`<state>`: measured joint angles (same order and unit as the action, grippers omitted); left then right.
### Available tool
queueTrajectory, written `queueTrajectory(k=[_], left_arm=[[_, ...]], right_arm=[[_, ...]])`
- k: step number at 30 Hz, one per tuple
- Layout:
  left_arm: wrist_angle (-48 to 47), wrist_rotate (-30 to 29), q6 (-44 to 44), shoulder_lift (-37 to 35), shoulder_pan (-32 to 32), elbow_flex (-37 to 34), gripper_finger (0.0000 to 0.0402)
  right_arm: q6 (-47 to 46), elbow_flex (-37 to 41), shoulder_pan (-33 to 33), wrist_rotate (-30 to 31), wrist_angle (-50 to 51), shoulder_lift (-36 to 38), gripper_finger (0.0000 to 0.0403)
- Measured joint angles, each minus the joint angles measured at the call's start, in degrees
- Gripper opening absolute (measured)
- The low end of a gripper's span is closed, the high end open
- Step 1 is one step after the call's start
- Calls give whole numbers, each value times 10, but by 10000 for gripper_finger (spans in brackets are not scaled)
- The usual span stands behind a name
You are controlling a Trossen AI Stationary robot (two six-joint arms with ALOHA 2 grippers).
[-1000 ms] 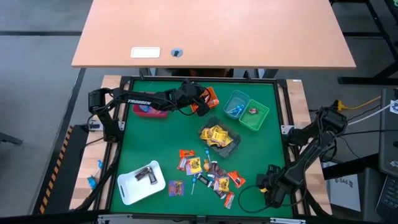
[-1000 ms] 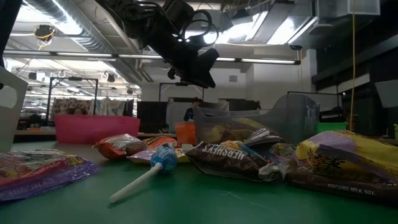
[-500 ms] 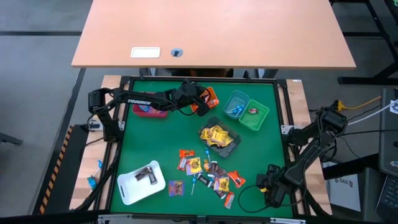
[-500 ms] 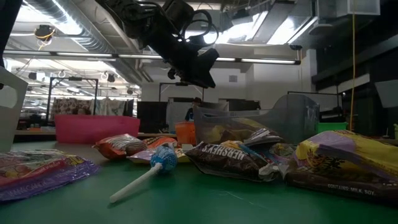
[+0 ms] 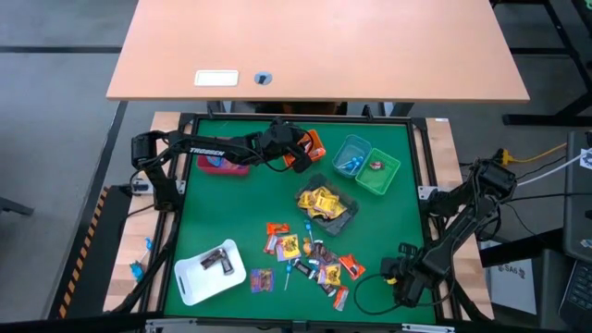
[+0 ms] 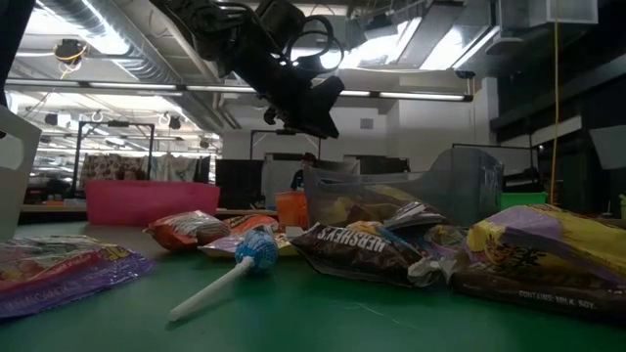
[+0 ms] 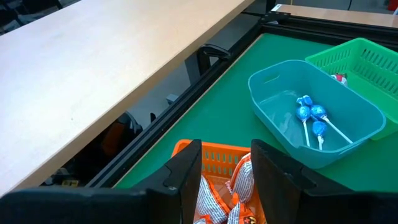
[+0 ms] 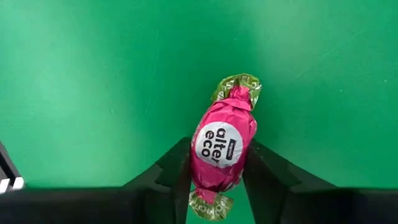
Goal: Sort candy
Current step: Put the red chocolate into the green bin
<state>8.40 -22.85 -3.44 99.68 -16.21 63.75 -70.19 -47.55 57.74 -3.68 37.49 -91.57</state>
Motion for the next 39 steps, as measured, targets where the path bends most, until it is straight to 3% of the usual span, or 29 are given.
queueTrajectory(k=[9,18,27,30,39], left_arm=[[0,0,0,0,10,0,128],[4,0,0,0,45,0,128],[4,0,0,0,100,0,128],[3,0,0,-2,120,0,128],[-6,0,-5,-28,182,1,128]], right_arm=[[16,-26,-16,2,23,-2,116],[223,-91,-111,11,118,2,115],[452,-164,-215,141,322,16,115],[517,-167,-252,191,334,46,115],[653,-114,-396,247,305,168,115]])
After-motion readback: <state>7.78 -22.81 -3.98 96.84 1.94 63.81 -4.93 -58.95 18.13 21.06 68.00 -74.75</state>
